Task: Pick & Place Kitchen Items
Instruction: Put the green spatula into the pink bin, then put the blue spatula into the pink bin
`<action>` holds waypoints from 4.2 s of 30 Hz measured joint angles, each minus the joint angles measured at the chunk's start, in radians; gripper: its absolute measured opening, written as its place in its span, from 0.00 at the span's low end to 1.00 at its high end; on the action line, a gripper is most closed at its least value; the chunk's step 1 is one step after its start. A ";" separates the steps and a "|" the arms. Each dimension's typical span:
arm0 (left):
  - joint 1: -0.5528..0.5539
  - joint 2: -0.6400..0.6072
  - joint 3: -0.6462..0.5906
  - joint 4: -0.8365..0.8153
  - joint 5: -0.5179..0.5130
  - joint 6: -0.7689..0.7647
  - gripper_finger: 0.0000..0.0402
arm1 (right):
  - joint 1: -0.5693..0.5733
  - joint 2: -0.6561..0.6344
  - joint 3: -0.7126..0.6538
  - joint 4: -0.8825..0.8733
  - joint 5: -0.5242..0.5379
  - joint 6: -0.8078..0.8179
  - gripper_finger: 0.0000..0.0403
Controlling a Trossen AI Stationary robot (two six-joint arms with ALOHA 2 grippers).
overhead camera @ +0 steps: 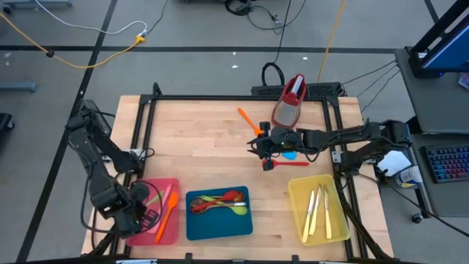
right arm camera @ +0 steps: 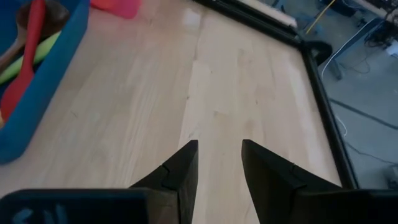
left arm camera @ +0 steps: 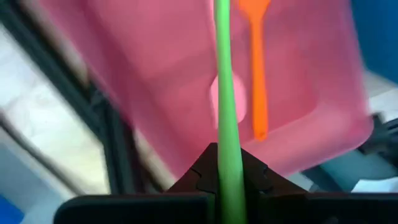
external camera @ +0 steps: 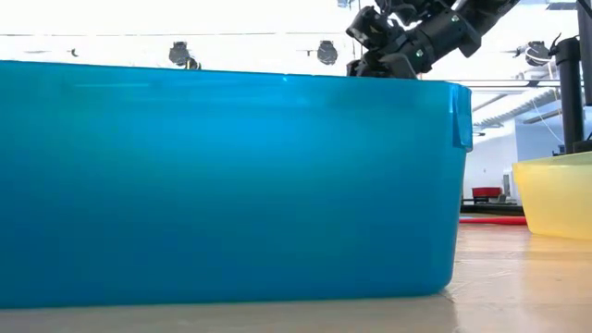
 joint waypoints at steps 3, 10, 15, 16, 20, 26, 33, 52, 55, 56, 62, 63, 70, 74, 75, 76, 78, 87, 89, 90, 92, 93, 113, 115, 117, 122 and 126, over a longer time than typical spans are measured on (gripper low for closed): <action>-0.014 0.010 0.000 0.002 0.007 -0.038 0.06 | 0.000 0.000 0.000 0.007 0.000 0.000 0.29; -0.018 0.104 -0.034 0.000 -0.122 -0.071 0.04 | 0.000 0.000 0.000 0.010 0.000 0.000 0.29; -0.001 0.200 -0.044 0.008 -0.213 -0.110 0.13 | 0.000 0.000 0.000 0.015 -0.001 0.001 0.29; 0.002 0.218 -0.044 0.020 -0.246 -0.105 0.16 | 0.000 0.000 0.000 0.015 -0.001 0.001 0.29; 0.025 0.270 -0.044 0.121 -0.322 -0.004 0.25 | 0.000 0.000 0.000 0.017 -0.001 0.001 0.29; 0.077 0.288 -0.044 0.144 -0.234 0.188 0.38 | 0.000 0.000 0.000 0.021 -0.003 0.001 0.29; 0.174 0.267 -0.031 0.070 -0.311 0.345 0.42 | 0.000 0.000 0.000 0.030 -0.003 0.082 0.29; 0.398 0.070 -0.029 0.028 -0.804 0.748 0.42 | -0.005 0.000 -0.064 -0.033 0.001 0.255 0.29; 0.444 0.069 -0.029 0.033 -0.863 0.825 0.42 | -0.005 0.000 -0.090 -0.039 0.005 0.255 0.29; 0.461 0.069 -0.029 0.036 -0.870 0.861 0.42 | -0.005 0.000 -0.097 -0.041 0.005 0.255 0.29; 0.594 0.069 -0.029 0.203 -0.844 1.128 0.42 | -0.005 -0.008 -0.115 -0.117 0.144 0.261 0.29; 0.618 0.069 -0.029 0.253 -0.823 1.188 0.42 | -0.005 -0.014 -0.116 -0.147 0.173 0.270 0.29; 0.811 0.074 -0.029 0.623 -0.591 1.600 0.42 | -0.010 -0.033 -0.114 -0.281 0.237 0.357 0.29; 0.917 0.074 -0.029 0.752 -0.470 1.818 0.42 | -0.010 -0.033 -0.116 -0.351 0.236 0.397 0.30; 0.944 0.075 -0.029 0.776 -0.431 1.864 0.42 | -0.010 -0.033 -0.116 -0.365 0.235 0.409 0.30; 0.972 0.080 -0.029 0.807 -0.389 1.905 0.42 | -0.010 -0.033 -0.117 -0.379 0.234 0.422 0.31; 1.020 0.093 -0.029 0.871 -0.315 1.955 0.42 | -0.010 -0.033 -0.127 -0.373 0.234 0.422 0.34; 1.169 0.242 -0.029 1.139 -0.096 2.103 0.42 | -0.015 -0.033 -0.183 -0.364 0.239 0.462 0.49; 1.189 0.298 -0.029 1.235 -0.020 2.113 0.42 | -0.025 -0.033 -0.205 -0.339 0.238 0.475 0.50; 1.198 0.327 -0.029 1.276 0.028 2.114 0.42 | -0.031 -0.033 -0.225 -0.307 0.237 0.475 0.50; 1.208 0.393 -0.029 1.379 0.129 2.115 0.42 | -0.044 -0.027 -0.279 -0.188 0.234 0.475 0.49; 1.209 0.426 -0.029 1.443 0.172 2.125 0.42 | -0.049 -0.026 -0.309 -0.122 0.232 0.474 0.49; 1.302 0.552 -0.006 1.583 0.240 2.199 0.42 | -0.140 -0.030 -0.583 0.253 0.124 0.479 0.29; 1.303 0.552 -0.006 1.568 0.240 2.199 0.42 | -0.140 -0.030 -0.587 0.253 0.122 0.479 0.24; 1.303 0.552 -0.006 1.567 0.240 2.199 0.42 | -0.140 -0.030 -0.588 0.252 0.122 0.474 0.17; 1.303 0.552 -0.006 1.547 0.240 2.200 0.42 | -0.142 -0.030 -0.591 0.300 0.069 0.445 0.04; 1.303 0.552 -0.006 1.501 0.240 2.220 0.42 | -0.141 -0.029 -0.592 0.346 0.039 0.437 0.04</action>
